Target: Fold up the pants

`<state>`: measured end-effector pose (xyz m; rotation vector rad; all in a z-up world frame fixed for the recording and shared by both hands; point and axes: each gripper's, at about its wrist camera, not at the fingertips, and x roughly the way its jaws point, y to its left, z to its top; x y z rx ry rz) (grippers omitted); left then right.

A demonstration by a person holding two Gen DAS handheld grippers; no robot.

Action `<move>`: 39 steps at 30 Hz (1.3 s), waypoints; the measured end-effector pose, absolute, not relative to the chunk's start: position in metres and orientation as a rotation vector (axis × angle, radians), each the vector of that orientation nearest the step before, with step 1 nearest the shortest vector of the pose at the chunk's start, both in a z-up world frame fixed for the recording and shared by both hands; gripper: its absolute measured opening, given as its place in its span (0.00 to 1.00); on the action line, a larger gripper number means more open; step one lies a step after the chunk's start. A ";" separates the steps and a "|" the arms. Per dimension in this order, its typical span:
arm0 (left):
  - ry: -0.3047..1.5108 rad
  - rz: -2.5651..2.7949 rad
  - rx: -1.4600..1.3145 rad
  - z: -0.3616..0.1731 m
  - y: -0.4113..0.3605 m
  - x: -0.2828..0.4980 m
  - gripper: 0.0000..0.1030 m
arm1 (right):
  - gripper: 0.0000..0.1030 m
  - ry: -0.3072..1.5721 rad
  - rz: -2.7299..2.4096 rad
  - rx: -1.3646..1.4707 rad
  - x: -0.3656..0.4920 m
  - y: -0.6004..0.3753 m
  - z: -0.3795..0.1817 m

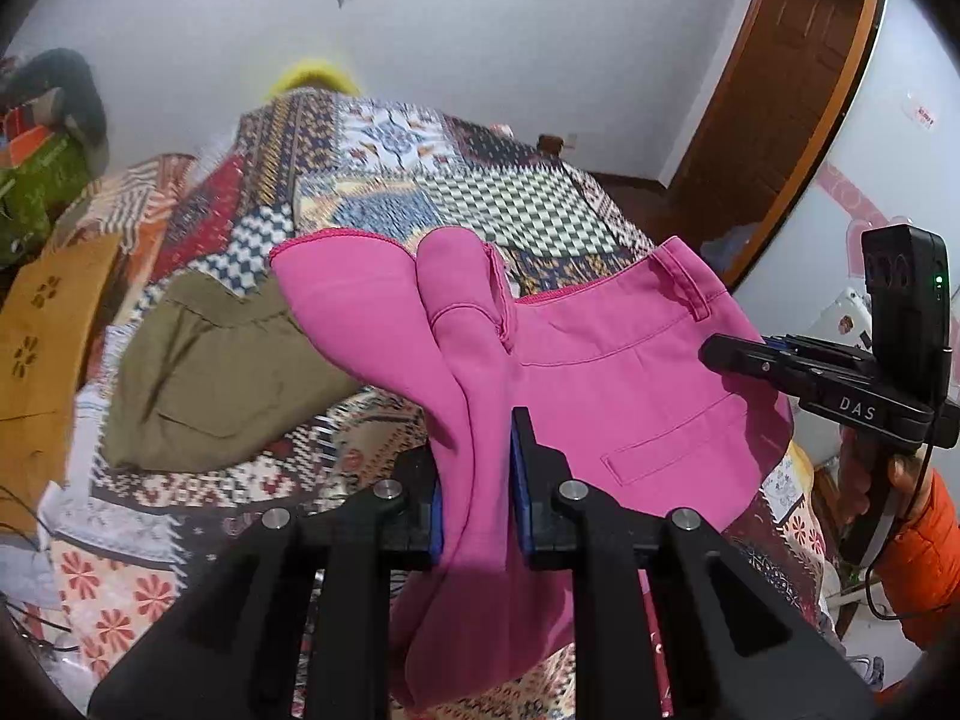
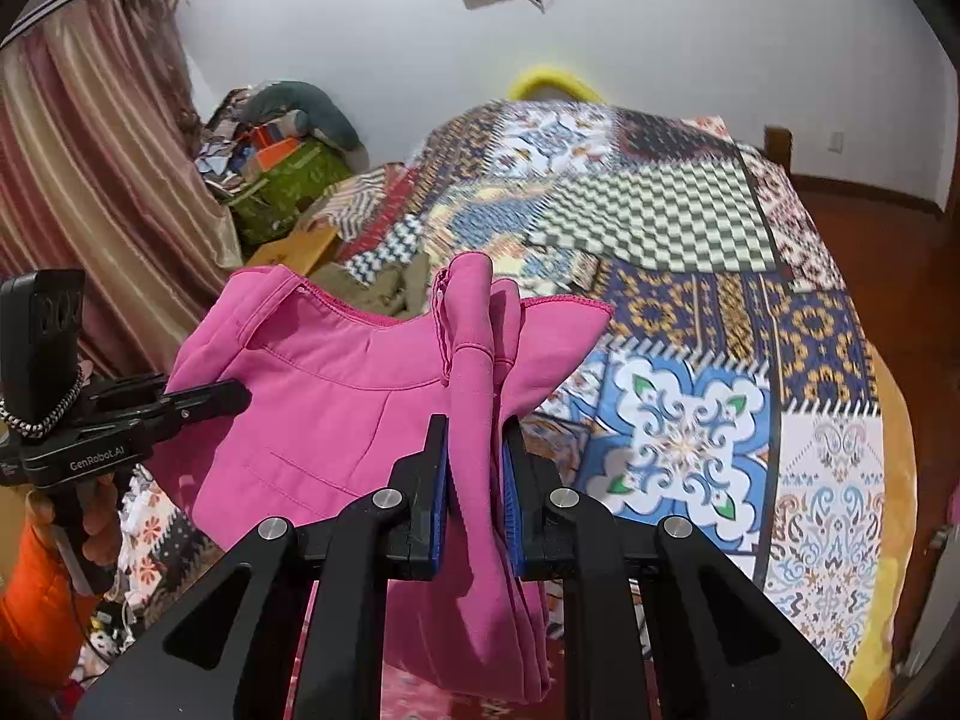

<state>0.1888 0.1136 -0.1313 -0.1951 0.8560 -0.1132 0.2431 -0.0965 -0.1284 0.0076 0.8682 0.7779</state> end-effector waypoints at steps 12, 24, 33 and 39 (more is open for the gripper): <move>0.752 -0.019 -0.199 -0.092 0.166 0.154 0.17 | 0.13 0.767 0.870 -0.041 0.230 -0.040 -0.092; 0.692 0.074 -0.207 -0.071 0.225 0.147 0.17 | 0.13 0.712 0.946 -0.067 0.239 0.026 -0.078; 0.705 0.111 -0.186 -0.079 0.264 0.172 0.17 | 0.13 0.704 0.969 -0.084 0.262 0.071 -0.082; 0.754 0.111 -0.176 -0.109 0.289 0.200 0.17 | 0.13 0.738 0.968 -0.079 0.281 0.095 -0.099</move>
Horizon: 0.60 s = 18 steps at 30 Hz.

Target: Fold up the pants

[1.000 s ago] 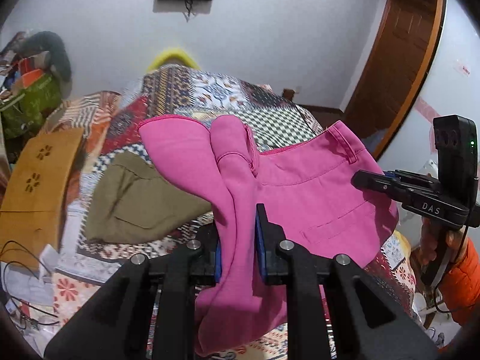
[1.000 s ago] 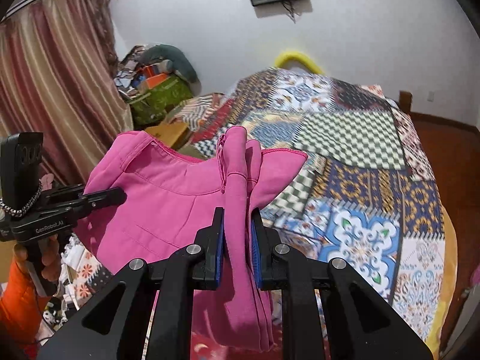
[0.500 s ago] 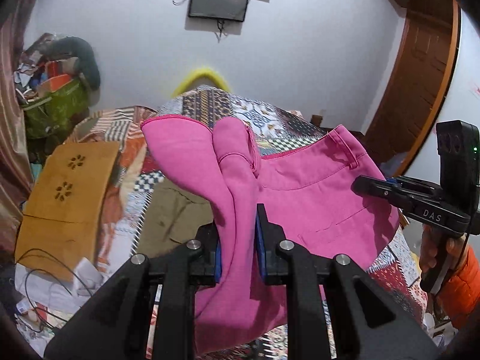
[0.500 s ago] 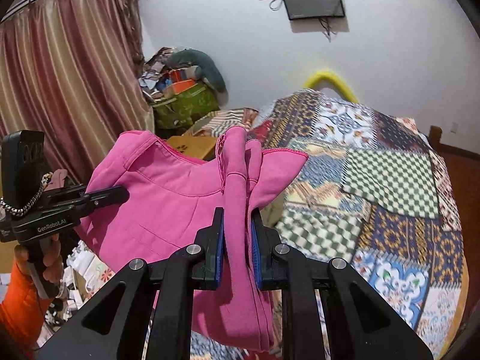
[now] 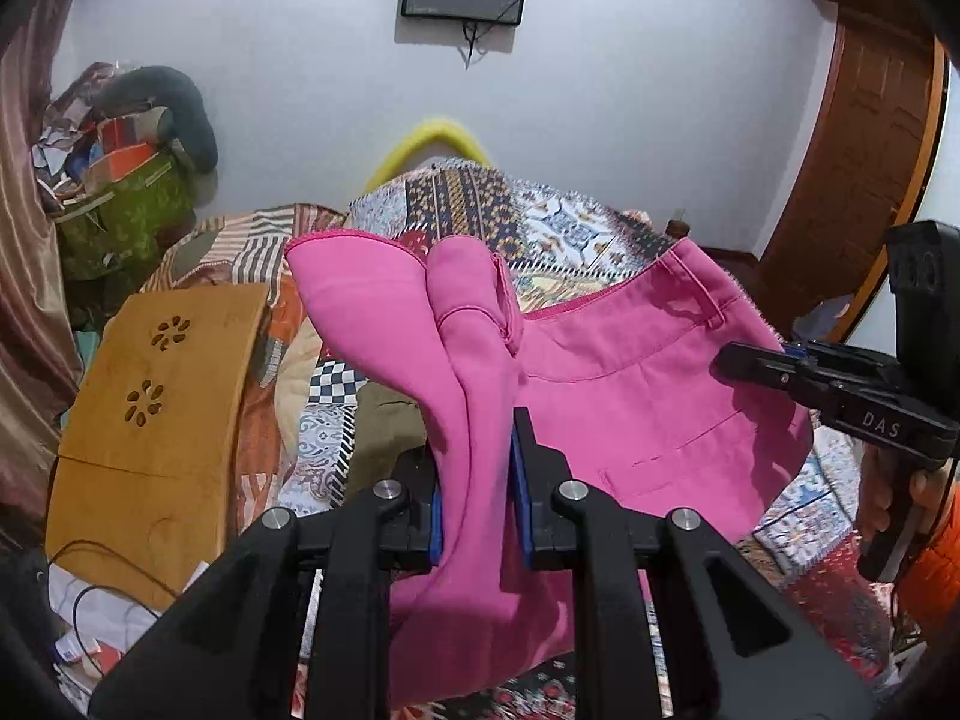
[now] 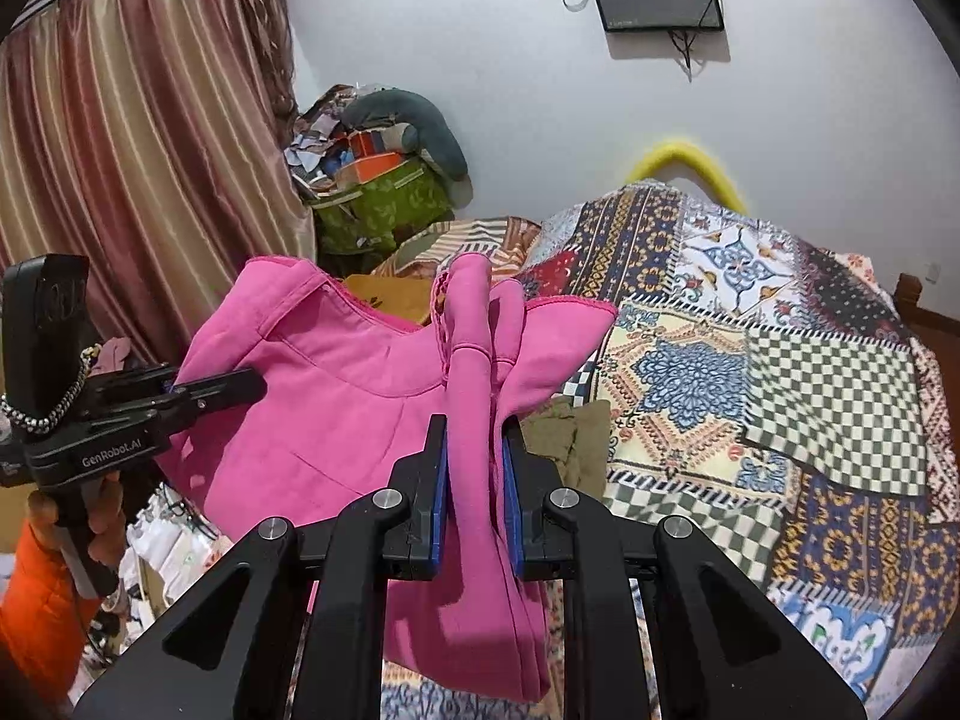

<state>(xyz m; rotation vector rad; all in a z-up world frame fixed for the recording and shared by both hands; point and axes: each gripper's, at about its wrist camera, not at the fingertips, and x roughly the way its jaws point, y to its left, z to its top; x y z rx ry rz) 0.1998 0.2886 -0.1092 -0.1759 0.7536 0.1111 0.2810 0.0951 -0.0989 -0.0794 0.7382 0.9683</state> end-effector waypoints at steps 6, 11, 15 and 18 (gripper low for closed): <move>0.820 0.116 -0.166 -0.149 0.303 0.224 0.17 | 0.13 0.799 0.967 -0.113 0.299 0.117 -0.130; 0.864 0.122 -0.184 -0.180 0.313 0.244 0.17 | 0.13 0.847 0.962 -0.126 0.315 0.130 -0.156; 0.889 0.146 -0.163 -0.208 0.320 0.256 0.17 | 0.13 0.872 0.957 -0.153 0.324 0.139 -0.174; 0.932 0.155 -0.166 -0.230 0.327 0.264 0.18 | 0.14 0.902 0.965 -0.178 0.329 0.146 -0.187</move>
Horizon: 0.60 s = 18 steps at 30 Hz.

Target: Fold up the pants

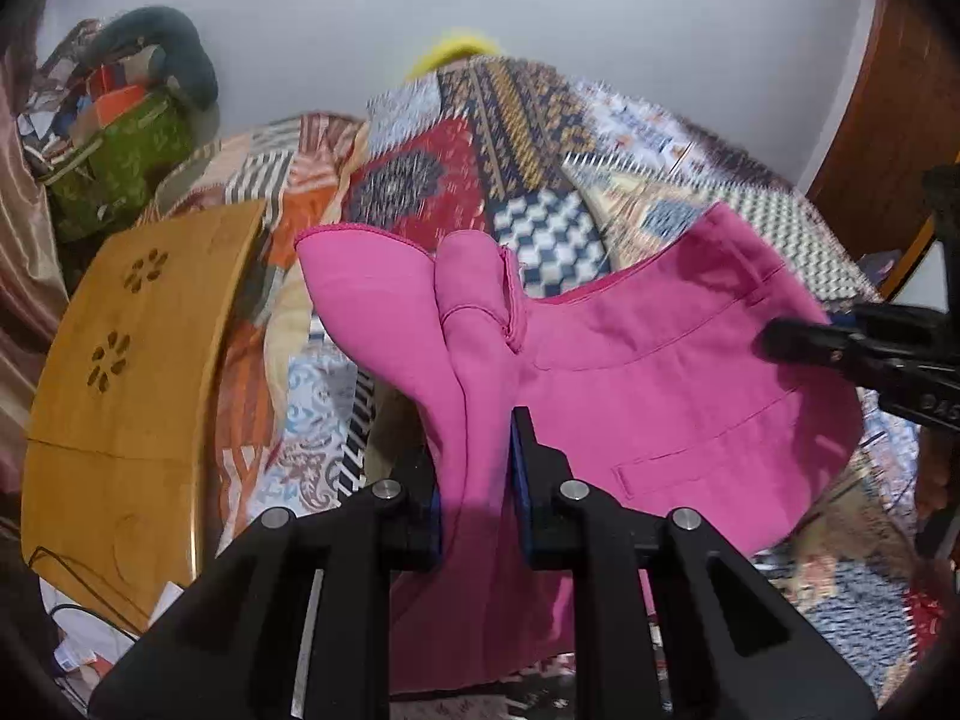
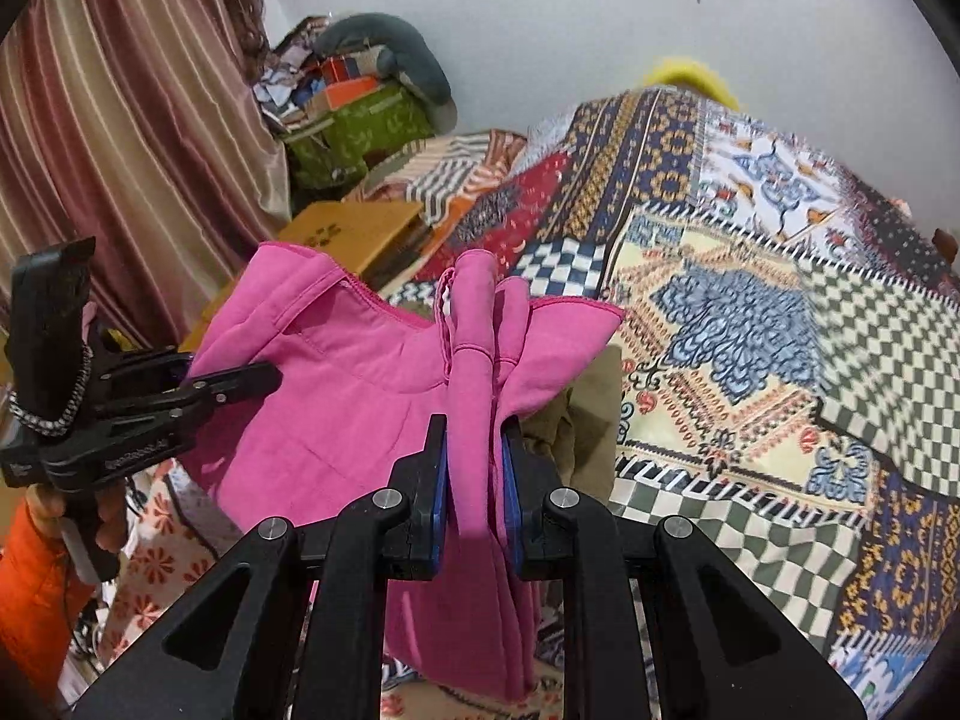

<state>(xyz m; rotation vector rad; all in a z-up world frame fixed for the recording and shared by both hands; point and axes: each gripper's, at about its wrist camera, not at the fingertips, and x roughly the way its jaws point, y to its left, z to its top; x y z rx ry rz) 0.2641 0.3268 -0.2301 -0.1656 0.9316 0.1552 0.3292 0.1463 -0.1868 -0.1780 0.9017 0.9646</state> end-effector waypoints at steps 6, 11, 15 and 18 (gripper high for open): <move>0.942 0.172 -0.207 -0.248 0.338 0.262 0.32 | 0.14 0.909 0.943 -0.263 0.328 0.154 -0.206; 0.941 0.170 -0.322 -0.256 0.353 0.259 0.42 | 0.20 0.968 0.907 -0.245 0.339 0.150 -0.216; 0.949 0.165 -0.365 -0.255 0.358 0.256 0.45 | 0.31 0.978 0.878 -0.293 0.340 0.150 -0.223; 0.957 0.174 -0.362 -0.251 0.357 0.251 0.46 | 0.44 0.994 0.863 -0.299 0.339 0.145 -0.223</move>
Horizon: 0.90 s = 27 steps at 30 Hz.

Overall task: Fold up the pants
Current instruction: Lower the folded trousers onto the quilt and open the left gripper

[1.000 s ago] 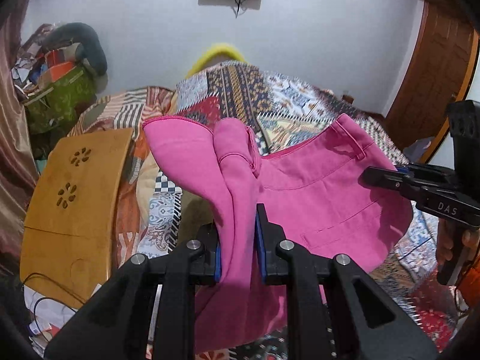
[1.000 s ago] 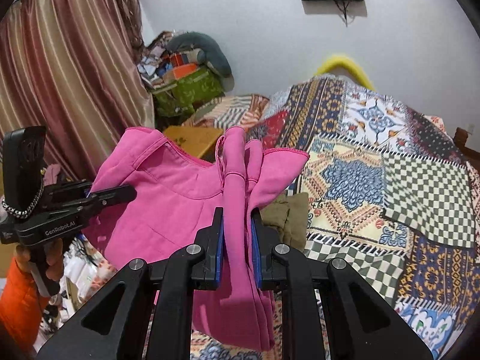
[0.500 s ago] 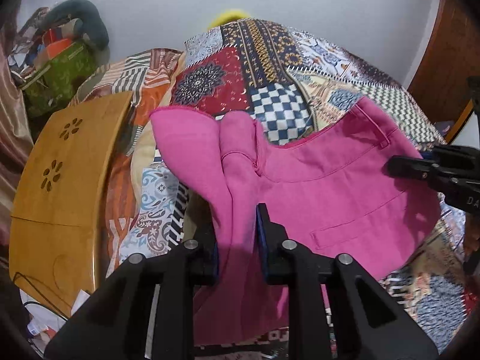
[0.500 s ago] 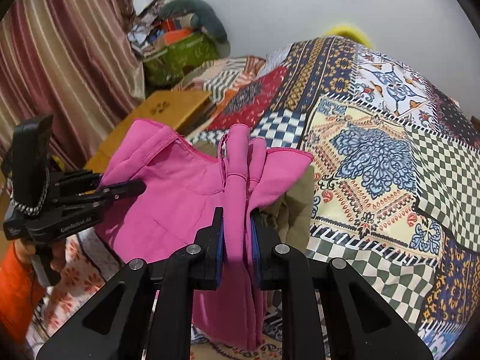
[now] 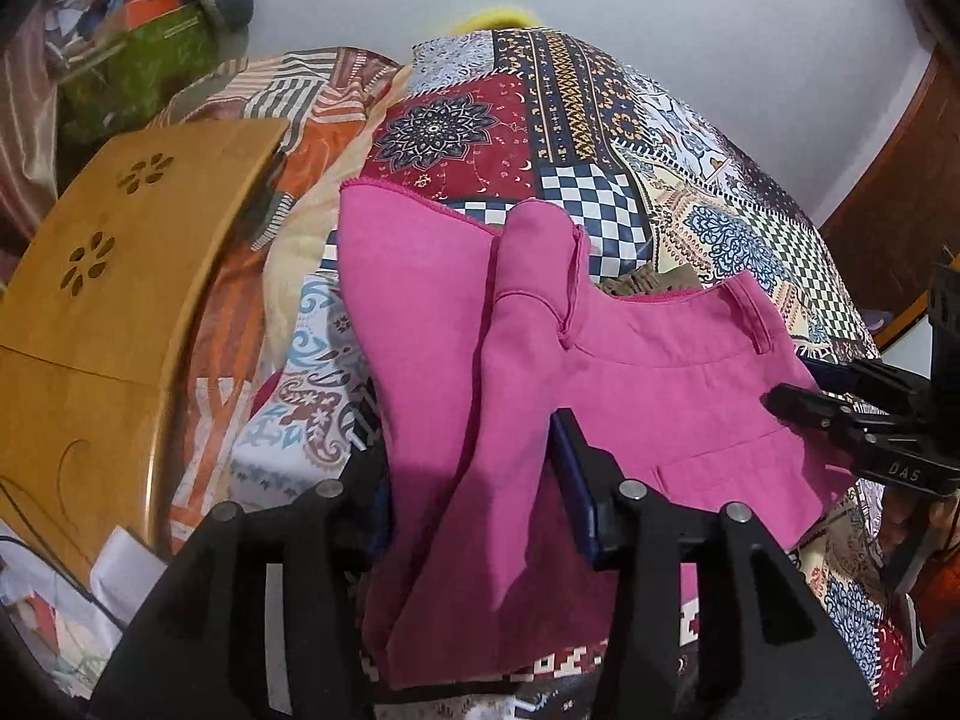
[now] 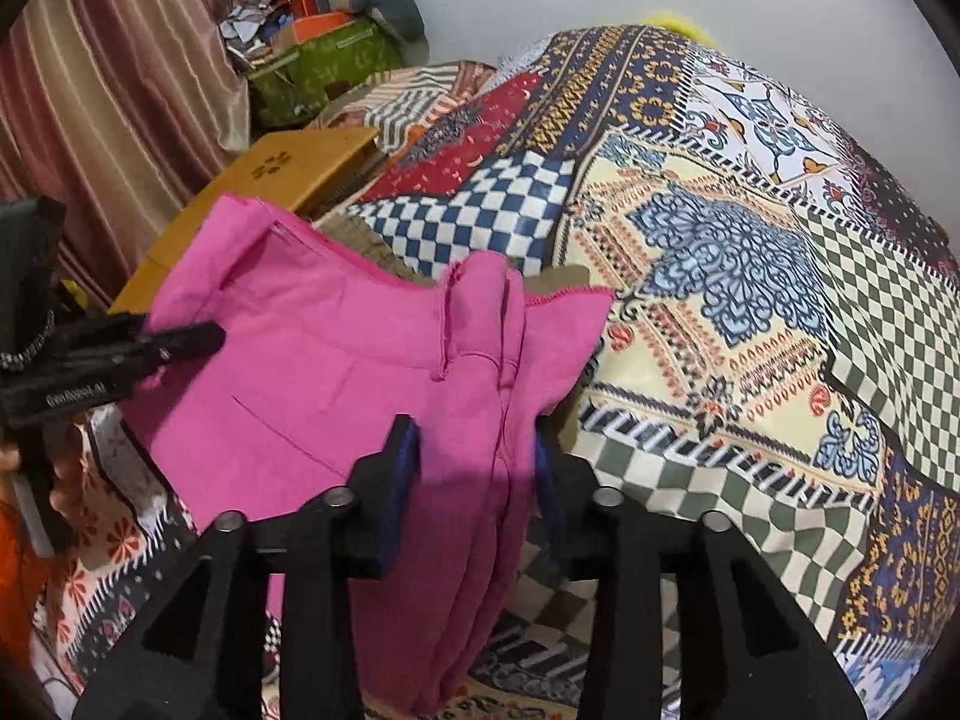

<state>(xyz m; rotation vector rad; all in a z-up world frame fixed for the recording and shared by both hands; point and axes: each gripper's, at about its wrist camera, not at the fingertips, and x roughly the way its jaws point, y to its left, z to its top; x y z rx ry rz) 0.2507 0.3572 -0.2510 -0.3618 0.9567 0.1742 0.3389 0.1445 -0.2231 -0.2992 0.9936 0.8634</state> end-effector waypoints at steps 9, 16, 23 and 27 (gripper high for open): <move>0.968 0.261 -0.273 -0.240 0.363 0.223 0.50 | 0.47 0.978 0.841 -0.280 0.333 0.117 -0.209; 0.991 0.317 -0.295 -0.245 0.369 0.218 0.50 | 0.47 1.005 0.824 -0.283 0.333 0.109 -0.219; 0.913 0.307 -0.250 -0.198 0.342 0.203 0.50 | 0.47 0.935 0.852 -0.250 0.318 0.097 -0.181; 0.848 0.293 -0.230 -0.160 0.322 0.189 0.50 | 0.47 0.871 0.876 -0.215 0.304 0.088 -0.149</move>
